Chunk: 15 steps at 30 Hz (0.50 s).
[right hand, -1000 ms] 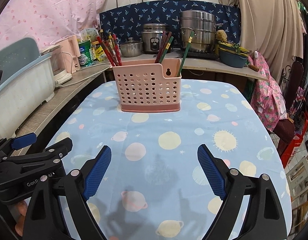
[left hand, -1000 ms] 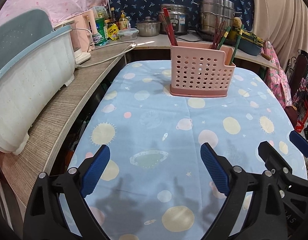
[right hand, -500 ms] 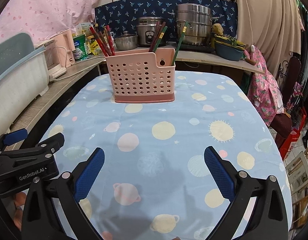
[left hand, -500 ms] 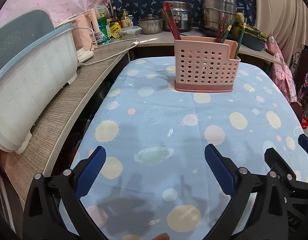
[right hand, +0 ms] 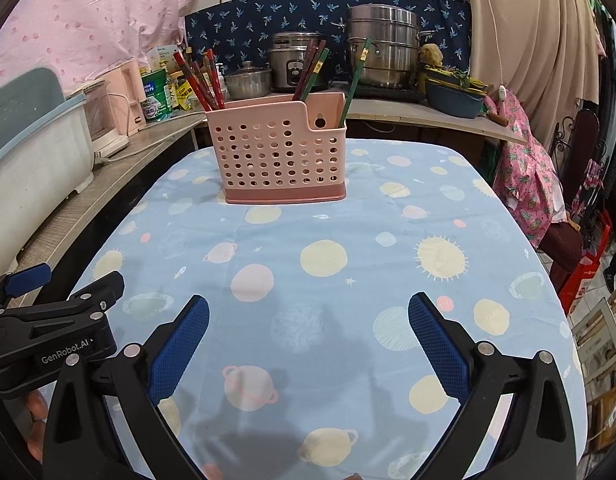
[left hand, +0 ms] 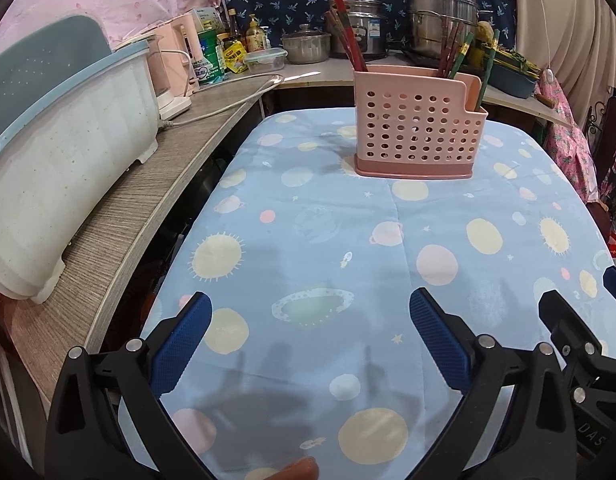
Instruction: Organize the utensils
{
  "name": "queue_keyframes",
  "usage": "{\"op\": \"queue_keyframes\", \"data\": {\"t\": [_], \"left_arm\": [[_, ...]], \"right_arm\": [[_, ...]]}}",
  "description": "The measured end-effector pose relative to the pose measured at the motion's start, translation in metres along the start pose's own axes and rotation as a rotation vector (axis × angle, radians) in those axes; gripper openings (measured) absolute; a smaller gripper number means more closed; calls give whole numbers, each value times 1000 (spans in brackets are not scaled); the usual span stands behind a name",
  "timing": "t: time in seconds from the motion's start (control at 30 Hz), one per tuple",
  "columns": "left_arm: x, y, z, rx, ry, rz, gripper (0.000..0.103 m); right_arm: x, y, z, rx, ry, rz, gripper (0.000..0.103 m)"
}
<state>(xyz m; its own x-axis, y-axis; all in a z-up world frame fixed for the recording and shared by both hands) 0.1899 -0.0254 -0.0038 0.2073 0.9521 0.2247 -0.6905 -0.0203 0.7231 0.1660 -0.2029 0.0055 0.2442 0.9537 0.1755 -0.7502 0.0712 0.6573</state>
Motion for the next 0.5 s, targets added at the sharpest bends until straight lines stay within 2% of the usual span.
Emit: {"op": "queue_keyframes", "data": {"t": [0.5], "left_arm": [[-6, -2, -3, 7, -7, -13, 95]], "right_arm": [[-1, 0, -3, 0, -6, -8, 96]]}}
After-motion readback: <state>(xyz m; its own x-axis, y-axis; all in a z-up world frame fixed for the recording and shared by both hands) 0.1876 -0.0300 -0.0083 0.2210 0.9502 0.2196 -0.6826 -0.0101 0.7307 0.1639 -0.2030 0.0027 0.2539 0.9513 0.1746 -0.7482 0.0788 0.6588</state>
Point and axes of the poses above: each gripper's, at about its wrist camera, not at the fingertips, and y roughly against the way its jaws point, x to its left, z to its top, the point moved 7 cm from there along -y, roughly the way its jaws point, and after that the axes turned 11 degrees about -y, right-handed, at the moved point
